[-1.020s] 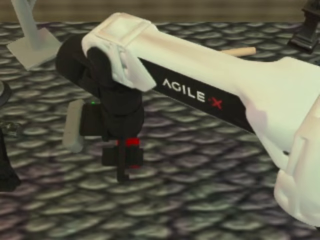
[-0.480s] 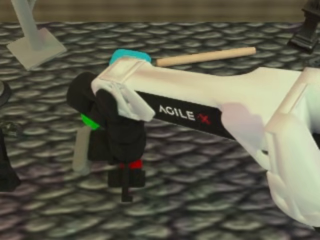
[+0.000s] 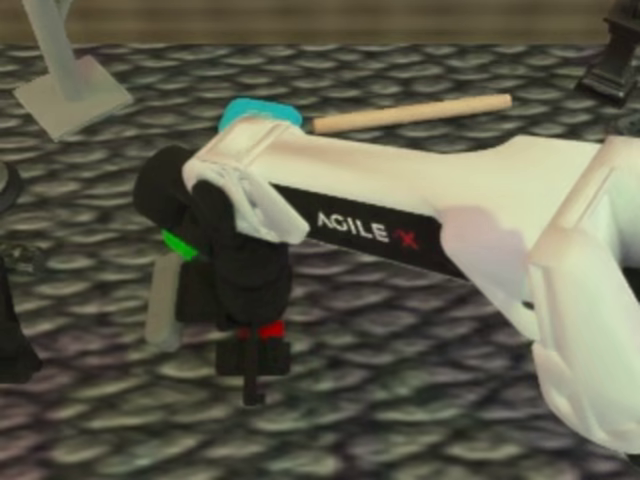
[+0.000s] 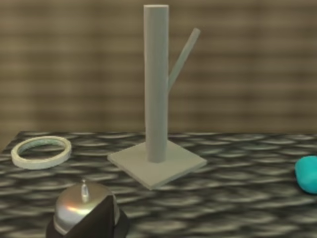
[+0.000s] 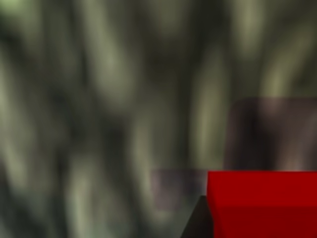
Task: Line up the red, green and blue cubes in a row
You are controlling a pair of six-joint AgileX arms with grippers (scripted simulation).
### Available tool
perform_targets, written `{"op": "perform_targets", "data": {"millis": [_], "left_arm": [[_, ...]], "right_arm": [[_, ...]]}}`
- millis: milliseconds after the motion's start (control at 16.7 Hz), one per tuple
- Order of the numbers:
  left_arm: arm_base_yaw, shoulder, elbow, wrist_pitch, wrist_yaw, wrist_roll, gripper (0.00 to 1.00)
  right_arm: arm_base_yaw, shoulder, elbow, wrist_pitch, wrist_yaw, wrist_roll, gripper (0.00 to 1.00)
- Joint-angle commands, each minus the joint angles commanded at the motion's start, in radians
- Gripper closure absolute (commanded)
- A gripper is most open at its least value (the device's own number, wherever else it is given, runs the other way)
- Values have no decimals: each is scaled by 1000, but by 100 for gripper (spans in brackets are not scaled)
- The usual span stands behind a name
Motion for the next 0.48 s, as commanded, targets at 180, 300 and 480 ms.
{"op": "perform_targets", "data": {"millis": [180,300,480], "left_arm": [[0,0,0,0,0,0,0],[0,0,0,0,0,0,0],[0,0,0,0,0,0,0]], "right_arm": [[0,0,0,0,0,0,47],[0,0,0,0,0,0,32],[0,0,0,0,0,0,10]]}}
